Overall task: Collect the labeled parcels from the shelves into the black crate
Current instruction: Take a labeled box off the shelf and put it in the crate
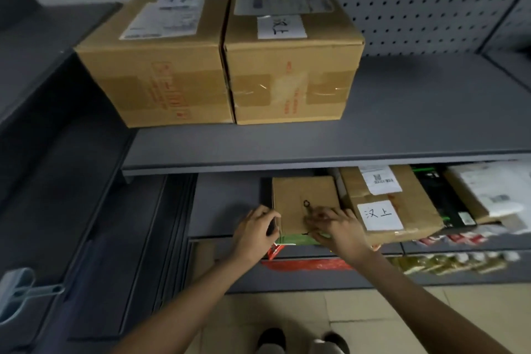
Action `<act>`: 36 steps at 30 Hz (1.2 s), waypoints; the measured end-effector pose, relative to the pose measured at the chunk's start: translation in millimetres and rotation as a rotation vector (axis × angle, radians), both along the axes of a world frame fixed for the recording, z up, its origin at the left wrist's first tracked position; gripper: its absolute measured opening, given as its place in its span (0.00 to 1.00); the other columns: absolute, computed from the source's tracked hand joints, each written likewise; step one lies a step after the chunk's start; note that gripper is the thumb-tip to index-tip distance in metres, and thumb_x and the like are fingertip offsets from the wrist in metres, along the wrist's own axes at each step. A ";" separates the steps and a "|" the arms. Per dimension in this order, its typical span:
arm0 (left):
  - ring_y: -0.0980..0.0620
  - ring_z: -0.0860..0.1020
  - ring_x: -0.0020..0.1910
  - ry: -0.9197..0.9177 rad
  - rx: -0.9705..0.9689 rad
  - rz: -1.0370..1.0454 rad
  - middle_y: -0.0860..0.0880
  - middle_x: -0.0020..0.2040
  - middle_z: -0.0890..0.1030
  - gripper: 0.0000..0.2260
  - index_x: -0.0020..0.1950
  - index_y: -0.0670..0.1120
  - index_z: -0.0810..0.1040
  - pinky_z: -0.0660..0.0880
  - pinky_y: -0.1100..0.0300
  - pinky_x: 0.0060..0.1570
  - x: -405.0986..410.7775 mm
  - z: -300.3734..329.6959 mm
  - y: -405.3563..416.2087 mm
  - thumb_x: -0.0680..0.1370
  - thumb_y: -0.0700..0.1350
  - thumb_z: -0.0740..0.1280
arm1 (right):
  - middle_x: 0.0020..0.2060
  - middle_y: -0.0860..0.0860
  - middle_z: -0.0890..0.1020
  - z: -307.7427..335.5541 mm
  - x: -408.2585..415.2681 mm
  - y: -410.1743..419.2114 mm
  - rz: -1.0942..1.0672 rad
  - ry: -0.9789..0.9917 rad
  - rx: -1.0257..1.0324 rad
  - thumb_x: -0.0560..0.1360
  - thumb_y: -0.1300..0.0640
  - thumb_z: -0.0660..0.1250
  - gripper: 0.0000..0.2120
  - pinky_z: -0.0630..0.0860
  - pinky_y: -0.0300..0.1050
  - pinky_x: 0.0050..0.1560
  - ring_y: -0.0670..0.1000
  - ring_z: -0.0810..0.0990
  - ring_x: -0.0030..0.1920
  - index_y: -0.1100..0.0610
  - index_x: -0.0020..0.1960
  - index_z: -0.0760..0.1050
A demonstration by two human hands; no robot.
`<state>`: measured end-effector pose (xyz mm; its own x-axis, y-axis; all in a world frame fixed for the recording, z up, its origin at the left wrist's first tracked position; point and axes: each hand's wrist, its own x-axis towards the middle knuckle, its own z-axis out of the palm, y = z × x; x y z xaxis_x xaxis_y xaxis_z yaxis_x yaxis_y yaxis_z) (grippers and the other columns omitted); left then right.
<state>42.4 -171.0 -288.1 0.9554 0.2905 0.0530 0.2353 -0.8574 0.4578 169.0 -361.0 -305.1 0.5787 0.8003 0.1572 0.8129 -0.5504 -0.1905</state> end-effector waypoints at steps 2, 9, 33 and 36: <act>0.53 0.74 0.54 -0.002 0.007 -0.031 0.53 0.54 0.75 0.10 0.56 0.51 0.76 0.73 0.59 0.46 -2.4 -2.0 7.8 0.75 0.47 0.66 | 0.46 0.44 0.82 -3.2 -3.9 3.5 0.026 -0.038 0.026 0.67 0.45 0.69 0.11 0.74 0.44 0.40 0.51 0.82 0.43 0.42 0.49 0.82; 0.50 0.75 0.54 0.002 0.057 0.064 0.51 0.55 0.76 0.12 0.55 0.50 0.77 0.74 0.58 0.41 -26.2 -5.8 45.9 0.73 0.47 0.68 | 0.44 0.44 0.83 -5.7 -30.4 53.7 0.146 -0.124 0.007 0.68 0.43 0.62 0.13 0.75 0.43 0.40 0.50 0.81 0.41 0.44 0.48 0.82; 0.50 0.74 0.59 0.102 0.013 0.147 0.49 0.63 0.75 0.24 0.71 0.47 0.65 0.76 0.57 0.48 -34.5 -31.0 37.8 0.78 0.55 0.59 | 0.53 0.57 0.79 -13.7 -44.2 19.5 -0.445 0.143 -0.018 0.73 0.29 0.41 0.42 0.74 0.52 0.49 0.59 0.78 0.52 0.60 0.61 0.75; 0.49 0.74 0.59 0.109 -0.023 0.172 0.48 0.62 0.75 0.22 0.71 0.46 0.65 0.76 0.55 0.49 -37.6 -32.6 42.0 0.79 0.52 0.60 | 0.54 0.56 0.78 -9.1 -48.7 22.9 -0.414 0.185 0.034 0.73 0.30 0.45 0.40 0.72 0.50 0.52 0.57 0.76 0.54 0.60 0.63 0.73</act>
